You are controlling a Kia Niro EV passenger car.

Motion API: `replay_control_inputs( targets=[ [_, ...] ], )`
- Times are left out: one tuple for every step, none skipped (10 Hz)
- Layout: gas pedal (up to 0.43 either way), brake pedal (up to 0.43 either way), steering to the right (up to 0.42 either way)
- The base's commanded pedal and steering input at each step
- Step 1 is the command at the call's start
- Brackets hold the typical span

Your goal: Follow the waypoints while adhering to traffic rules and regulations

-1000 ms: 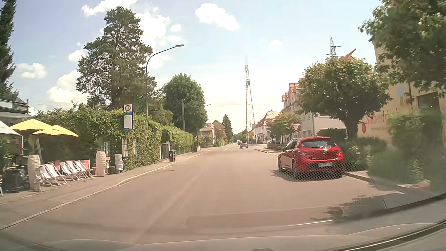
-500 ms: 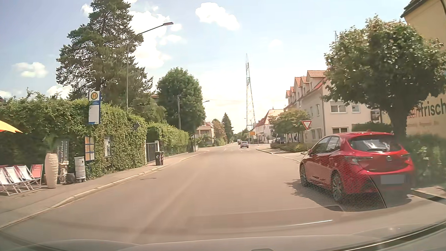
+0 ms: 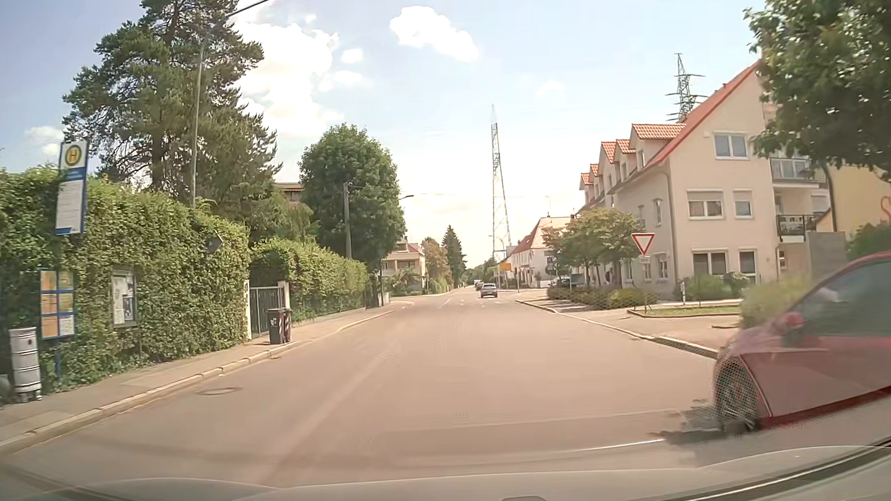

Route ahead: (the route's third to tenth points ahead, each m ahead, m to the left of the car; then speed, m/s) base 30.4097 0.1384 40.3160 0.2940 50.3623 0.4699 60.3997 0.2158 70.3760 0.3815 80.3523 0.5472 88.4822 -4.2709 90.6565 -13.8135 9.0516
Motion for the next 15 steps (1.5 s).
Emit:
replay_control_inputs(
  targets=[
    [0.079, 0.000, 0.010],
    [0.079, 0.000, 0.015],
    [0.079, 0.000, 0.019],
    [0.079, 0.000, 0.021],
    [0.087, 0.000, 0.024],
    [0.087, 0.000, 0.026],
    [0.087, 0.000, 0.027],
    [0.087, 0.000, 0.028],
    [0.087, 0.000, 0.028],
    [0.087, 0.000, 0.029],
    [0.087, 0.000, 0.029],
    [0.087, 0.000, 0.029],
    [0.087, 0.000, 0.029],
    [0.098, 0.000, 0.029],
    [0.118, 0.000, 0.029]
  ],
)
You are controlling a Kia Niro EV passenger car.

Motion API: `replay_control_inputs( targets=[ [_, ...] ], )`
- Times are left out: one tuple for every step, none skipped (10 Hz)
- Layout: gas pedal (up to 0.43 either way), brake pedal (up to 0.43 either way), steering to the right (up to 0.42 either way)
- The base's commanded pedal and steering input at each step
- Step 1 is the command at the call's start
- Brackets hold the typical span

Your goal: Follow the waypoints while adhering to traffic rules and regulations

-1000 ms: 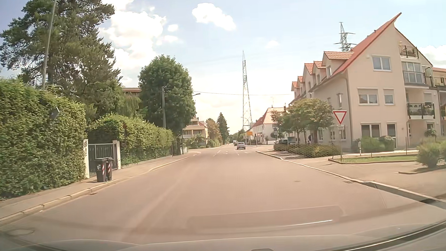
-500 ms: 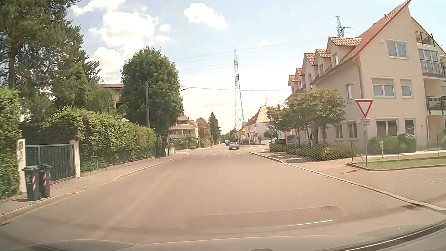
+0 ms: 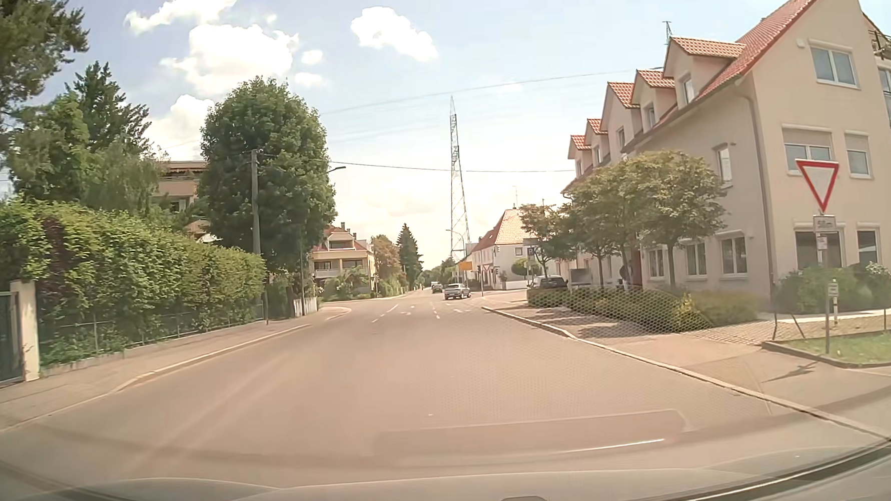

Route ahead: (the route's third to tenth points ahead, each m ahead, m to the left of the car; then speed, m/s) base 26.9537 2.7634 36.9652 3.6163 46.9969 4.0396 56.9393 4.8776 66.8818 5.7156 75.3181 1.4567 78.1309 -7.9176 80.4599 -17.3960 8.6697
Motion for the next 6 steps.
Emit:
replay_control_inputs(
  targets=[
    [0.130, 0.000, 0.028],
    [0.130, 0.000, 0.025],
    [0.130, 0.000, 0.021],
    [0.130, 0.000, 0.016],
    [0.130, 0.000, 0.011],
    [0.138, 0.000, 0.009]
  ],
)
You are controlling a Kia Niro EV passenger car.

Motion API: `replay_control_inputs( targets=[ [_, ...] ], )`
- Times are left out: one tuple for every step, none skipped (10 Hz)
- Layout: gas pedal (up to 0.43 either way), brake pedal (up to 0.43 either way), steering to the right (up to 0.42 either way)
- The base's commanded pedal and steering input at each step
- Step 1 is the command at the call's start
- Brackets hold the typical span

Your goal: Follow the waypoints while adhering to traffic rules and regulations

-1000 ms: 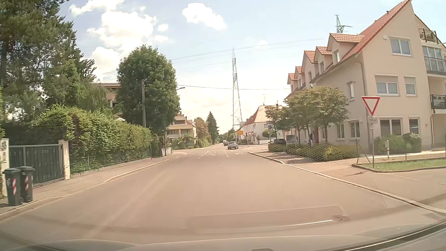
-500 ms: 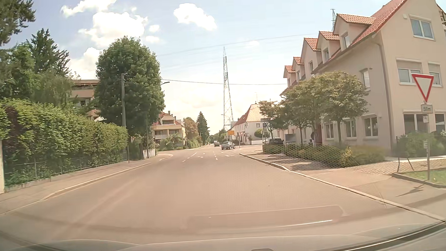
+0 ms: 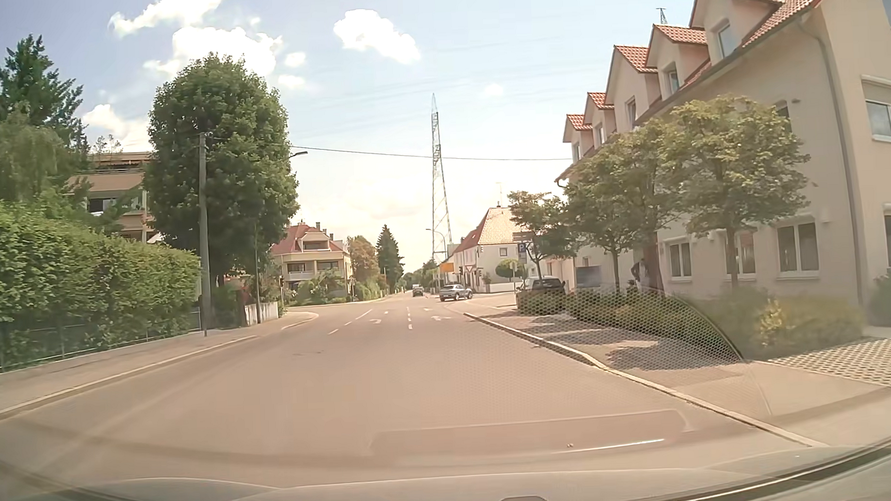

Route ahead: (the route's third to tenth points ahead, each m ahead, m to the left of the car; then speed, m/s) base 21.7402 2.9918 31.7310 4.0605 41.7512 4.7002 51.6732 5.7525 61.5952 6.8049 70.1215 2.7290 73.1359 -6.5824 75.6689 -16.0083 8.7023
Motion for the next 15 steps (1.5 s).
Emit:
replay_control_inputs(
  targets=[
    [0.138, 0.000, 0.007],
    [0.138, 0.000, 0.002],
    [0.138, 0.000, -0.003],
    [0.138, 0.000, -0.009],
    [0.138, 0.000, -0.012],
    [0.138, 0.000, -0.019],
    [0.138, 0.000, -0.024],
    [0.138, 0.000, -0.026],
    [0.138, 0.000, -0.030],
    [0.138, 0.000, -0.033],
    [0.138, 0.000, -0.034],
    [0.138, 0.000, -0.034],
    [0.130, 0.000, -0.035],
    [0.130, 0.000, -0.034],
    [0.130, 0.000, -0.034]
  ],
)
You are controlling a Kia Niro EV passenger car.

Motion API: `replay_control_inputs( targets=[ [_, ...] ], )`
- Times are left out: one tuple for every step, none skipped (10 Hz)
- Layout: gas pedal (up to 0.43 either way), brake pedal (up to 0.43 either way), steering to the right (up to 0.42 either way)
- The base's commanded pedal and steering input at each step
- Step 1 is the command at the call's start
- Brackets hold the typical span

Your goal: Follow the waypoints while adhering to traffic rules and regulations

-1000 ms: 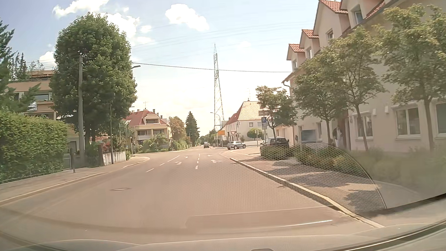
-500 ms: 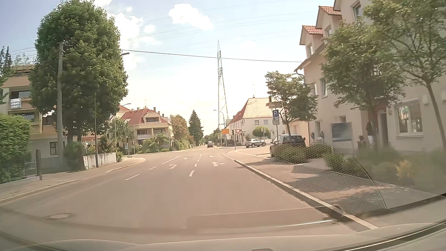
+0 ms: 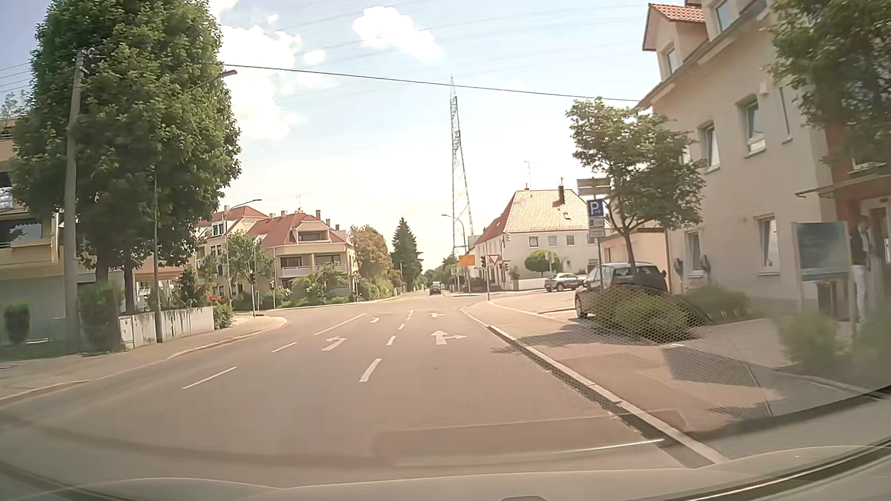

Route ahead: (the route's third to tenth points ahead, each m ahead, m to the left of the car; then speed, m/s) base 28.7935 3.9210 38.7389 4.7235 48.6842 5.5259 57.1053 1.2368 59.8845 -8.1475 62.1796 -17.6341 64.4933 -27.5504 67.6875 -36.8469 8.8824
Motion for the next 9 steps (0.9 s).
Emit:
replay_control_inputs(
  targets=[
    [0.130, 0.000, -0.034],
    [0.130, 0.000, -0.034],
    [0.130, 0.000, -0.033],
    [0.118, 0.000, -0.031],
    [0.118, 0.000, -0.029],
    [0.110, 0.000, -0.027],
    [0.110, 0.000, -0.022],
    [0.098, 0.000, -0.021],
    [0.079, 0.000, -0.016]
  ],
)
